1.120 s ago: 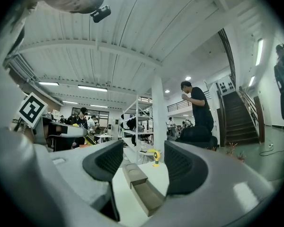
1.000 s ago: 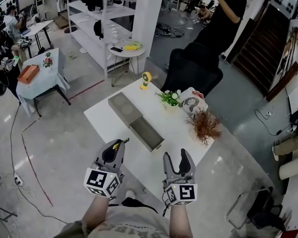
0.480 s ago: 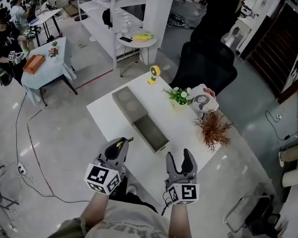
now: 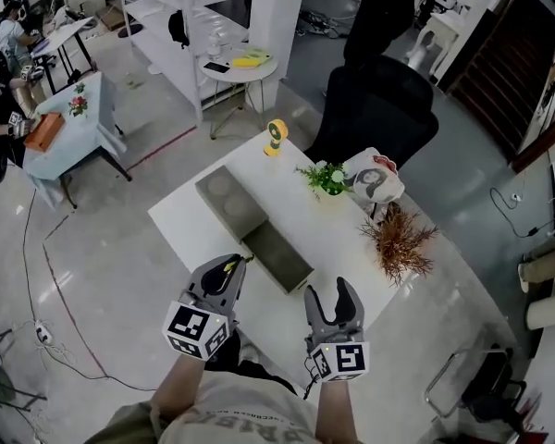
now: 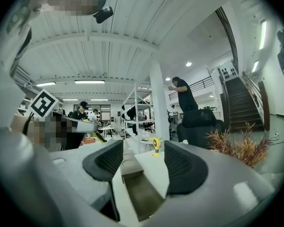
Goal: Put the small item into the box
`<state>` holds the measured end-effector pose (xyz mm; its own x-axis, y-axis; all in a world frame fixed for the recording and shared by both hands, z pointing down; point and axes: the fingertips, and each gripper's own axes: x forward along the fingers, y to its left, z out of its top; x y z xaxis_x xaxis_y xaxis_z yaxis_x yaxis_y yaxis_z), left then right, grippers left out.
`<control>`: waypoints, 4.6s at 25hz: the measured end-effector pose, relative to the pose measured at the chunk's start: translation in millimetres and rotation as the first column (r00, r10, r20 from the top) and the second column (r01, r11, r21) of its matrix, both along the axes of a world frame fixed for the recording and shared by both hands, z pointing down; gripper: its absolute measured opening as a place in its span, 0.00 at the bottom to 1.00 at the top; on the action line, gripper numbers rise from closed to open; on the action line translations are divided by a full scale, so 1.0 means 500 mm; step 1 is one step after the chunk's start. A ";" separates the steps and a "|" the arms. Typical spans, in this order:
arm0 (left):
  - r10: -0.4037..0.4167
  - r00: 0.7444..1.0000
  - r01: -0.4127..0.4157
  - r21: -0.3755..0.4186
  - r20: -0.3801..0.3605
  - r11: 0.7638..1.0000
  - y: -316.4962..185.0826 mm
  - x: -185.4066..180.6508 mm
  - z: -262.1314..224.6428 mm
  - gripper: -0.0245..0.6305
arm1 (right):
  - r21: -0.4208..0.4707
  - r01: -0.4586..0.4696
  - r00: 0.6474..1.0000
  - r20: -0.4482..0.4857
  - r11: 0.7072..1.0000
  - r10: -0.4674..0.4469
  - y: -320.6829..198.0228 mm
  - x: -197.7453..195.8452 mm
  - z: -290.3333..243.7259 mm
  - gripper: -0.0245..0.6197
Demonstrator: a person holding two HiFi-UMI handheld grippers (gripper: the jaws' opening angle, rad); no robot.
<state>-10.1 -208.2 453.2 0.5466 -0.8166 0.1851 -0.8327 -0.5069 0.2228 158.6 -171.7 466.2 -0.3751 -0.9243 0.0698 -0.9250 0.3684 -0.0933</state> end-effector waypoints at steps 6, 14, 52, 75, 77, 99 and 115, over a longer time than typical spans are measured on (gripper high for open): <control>0.092 0.995 -0.094 -0.072 -0.037 0.993 -0.061 0.015 0.035 0.08 | -0.028 -0.005 1.000 -0.008 1.000 0.005 -0.052 -0.031 0.018 0.44; 0.244 0.965 -0.257 -0.171 -0.093 0.951 -0.119 0.044 0.076 0.08 | -0.104 0.098 0.992 -0.071 0.990 -0.106 -0.114 -0.103 0.058 0.44; 0.490 0.767 -0.640 -0.447 -0.414 0.625 -0.141 0.135 0.228 0.08 | -0.443 0.340 0.807 -0.315 0.830 -0.499 -0.176 -0.219 0.245 0.16; 0.560 0.820 -0.543 -0.470 -0.120 0.695 -0.118 0.095 0.302 0.44 | -0.607 0.244 0.772 -0.351 0.757 -0.530 -0.170 -0.180 0.337 0.15; 0.559 0.826 -0.522 -0.480 -0.076 0.705 -0.116 0.082 0.315 0.45 | -0.632 0.213 0.774 -0.357 0.745 -0.523 -0.172 -0.172 0.355 0.15; 0.524 0.850 -0.419 -0.536 0.052 0.733 -0.108 0.021 0.400 0.45 | -0.850 0.018 0.740 -0.342 0.526 -0.579 -0.183 -0.135 0.549 0.15; 0.533 0.843 -0.412 -0.556 0.068 0.722 -0.106 0.014 0.418 0.45 | -0.891 -0.036 0.695 -0.348 0.453 -0.629 -0.186 -0.136 0.593 0.15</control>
